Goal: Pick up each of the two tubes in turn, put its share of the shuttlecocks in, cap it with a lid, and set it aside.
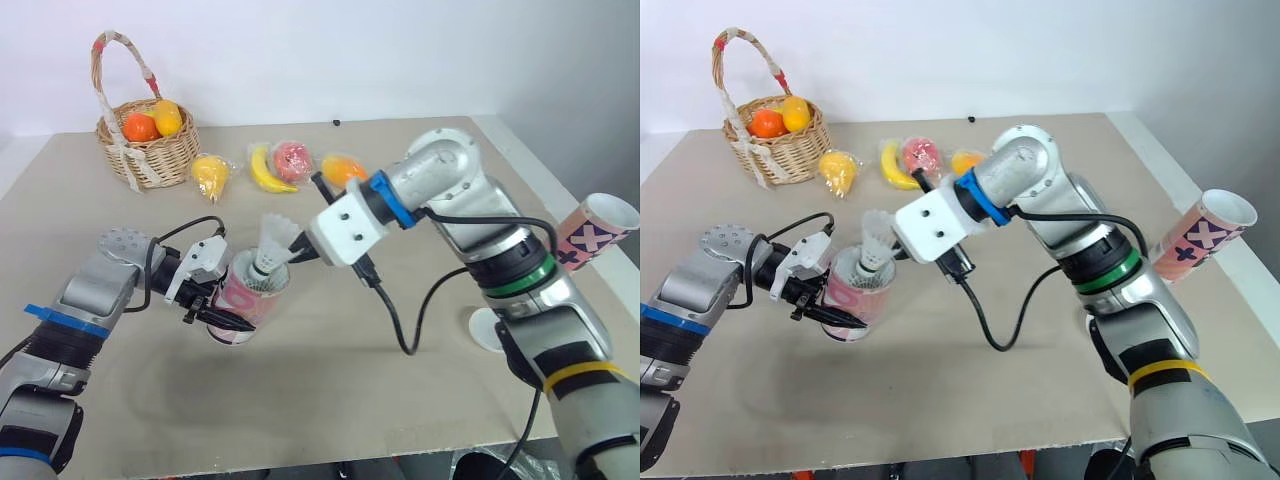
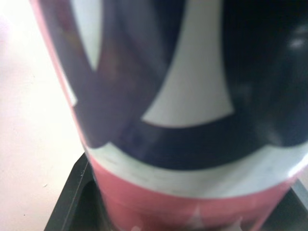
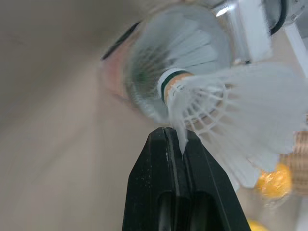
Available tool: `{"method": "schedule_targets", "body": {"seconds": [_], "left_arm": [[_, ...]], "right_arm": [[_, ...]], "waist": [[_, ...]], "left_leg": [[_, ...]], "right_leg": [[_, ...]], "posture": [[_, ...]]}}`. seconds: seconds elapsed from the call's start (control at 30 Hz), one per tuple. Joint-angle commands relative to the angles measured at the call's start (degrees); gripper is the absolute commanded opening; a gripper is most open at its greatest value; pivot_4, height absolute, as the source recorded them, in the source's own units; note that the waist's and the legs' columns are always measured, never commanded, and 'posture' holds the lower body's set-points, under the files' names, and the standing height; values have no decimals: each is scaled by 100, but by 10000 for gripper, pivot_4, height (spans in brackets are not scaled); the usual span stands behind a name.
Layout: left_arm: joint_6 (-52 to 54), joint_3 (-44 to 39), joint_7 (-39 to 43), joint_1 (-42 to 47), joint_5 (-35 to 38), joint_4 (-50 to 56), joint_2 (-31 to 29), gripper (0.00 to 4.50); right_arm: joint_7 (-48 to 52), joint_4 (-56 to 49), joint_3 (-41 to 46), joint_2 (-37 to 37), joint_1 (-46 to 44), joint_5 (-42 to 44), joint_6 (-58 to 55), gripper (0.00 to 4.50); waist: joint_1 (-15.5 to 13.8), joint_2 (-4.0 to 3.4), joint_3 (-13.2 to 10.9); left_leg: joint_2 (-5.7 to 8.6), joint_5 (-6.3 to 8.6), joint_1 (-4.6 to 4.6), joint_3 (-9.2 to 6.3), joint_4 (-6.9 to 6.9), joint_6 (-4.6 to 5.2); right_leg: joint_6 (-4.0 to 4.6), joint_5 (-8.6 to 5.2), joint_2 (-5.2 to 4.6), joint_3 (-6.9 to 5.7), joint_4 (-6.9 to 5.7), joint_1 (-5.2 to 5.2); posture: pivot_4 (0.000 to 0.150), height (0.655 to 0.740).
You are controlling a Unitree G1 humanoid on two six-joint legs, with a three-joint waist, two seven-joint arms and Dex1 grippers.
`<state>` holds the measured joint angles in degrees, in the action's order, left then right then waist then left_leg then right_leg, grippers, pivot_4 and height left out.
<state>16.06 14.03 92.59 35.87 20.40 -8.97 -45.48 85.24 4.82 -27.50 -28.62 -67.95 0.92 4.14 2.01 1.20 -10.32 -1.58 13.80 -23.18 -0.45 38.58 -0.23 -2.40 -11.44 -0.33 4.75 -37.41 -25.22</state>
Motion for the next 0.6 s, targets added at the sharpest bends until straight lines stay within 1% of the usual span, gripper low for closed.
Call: {"method": "schedule_targets", "body": {"seconds": [0.03, 0.07, 0.1, 0.13, 0.2, 0.23, 0.27, 0.43, 0.57, 0.6], "left_arm": [[-24, 36, -9, -7, -8, 19, 64, 23301], [-27, 34, -9, -6, -10, 14, 73, 23301], [-29, 33, -9, -6, -12, 12, 79, 23301], [-34, 34, -9, -2, -19, 3, 90, 23301], [-42, 36, -9, 2, -29, -9, 110, 23301], [-46, 38, -9, 4, -34, -16, 119, 23301], [-49, 40, -9, 4, -38, -19, 123, 23301], [-74, 53, -9, 7, -51, -39, 135, 23301], [-97, 69, -9, 17, -50, -50, 139, 23301], [-109, 72, -9, 14, -45, -56, 134, 23301]], "right_arm": [[407, 7, 79, 135, -133, 419, -106, 5302], [554, 8, 113, 173, -123, 600, -195, 8348], [656, 8, 134, 196, -117, 720, -257, 13687], [707, -9, 172, 227, -102, 848, -355, 16586], [723, -163, 216, 219, -55, 1264, -647, 25421], [724, -236, 274, 220, -31, 1473, -835, 30736], [726, -291, 308, 179, -28, 1653, -995, 34661], [624, -70, 678, 24, -130, 2043, -1656, 34661], [408, 179, 977, -21, -194, 2326, -2477, 34661], [319, 260, 981, -5, -206, 2256, -2554, 32384]], "waist": [[-7, 0, 0], [-7, 0, 0], [-8, 0, 0], [-9, 0, 0], [-17, 0, 0], [-19, 0, 0], [-19, 0, 0], [-45, 0, 0], [-55, 0, 0], [-56, 0, 0]], "left_leg": [[0, 0, 0, 0, 0, 0], [0, 0, -1, 0, -1, 0], [0, 0, 0, 0, -1, 0], [0, 0, 0, -2, -2, 0], [0, 0, 0, -6, -1, 0], [0, 0, 1, -6, -1, 0], [0, 0, 1, -6, -1, 0], [0, 0, 1, -8, 0, 0], [1, 0, 1, -7, 0, 0], [1, 0, 1, -7, -1, 0]], "right_leg": [[0, -2, 0, 0, 0, 1], [-1, -2, -1, 1, 0, 1], [0, -2, -1, 1, 0, 0], [1, -2, -1, -1, 0, 0], [2, -2, -1, -4, -1, 2], [2, -2, -1, -4, -1, 2], [3, -2, -1, -4, -1, 4], [3, -1, -2, -6, -1, 4], [4, -2, -2, -5, -2, 3], [4, -1, -2, -6, -2, 3]], "posture": [[1500, 7298], [1500, 7298], [1500, 7298], [1500, 7298], [1500, 7298], [1500, 7298], [1500, 7298], [1500, 7298], [1500, 7298], [1500, 7298]]}}
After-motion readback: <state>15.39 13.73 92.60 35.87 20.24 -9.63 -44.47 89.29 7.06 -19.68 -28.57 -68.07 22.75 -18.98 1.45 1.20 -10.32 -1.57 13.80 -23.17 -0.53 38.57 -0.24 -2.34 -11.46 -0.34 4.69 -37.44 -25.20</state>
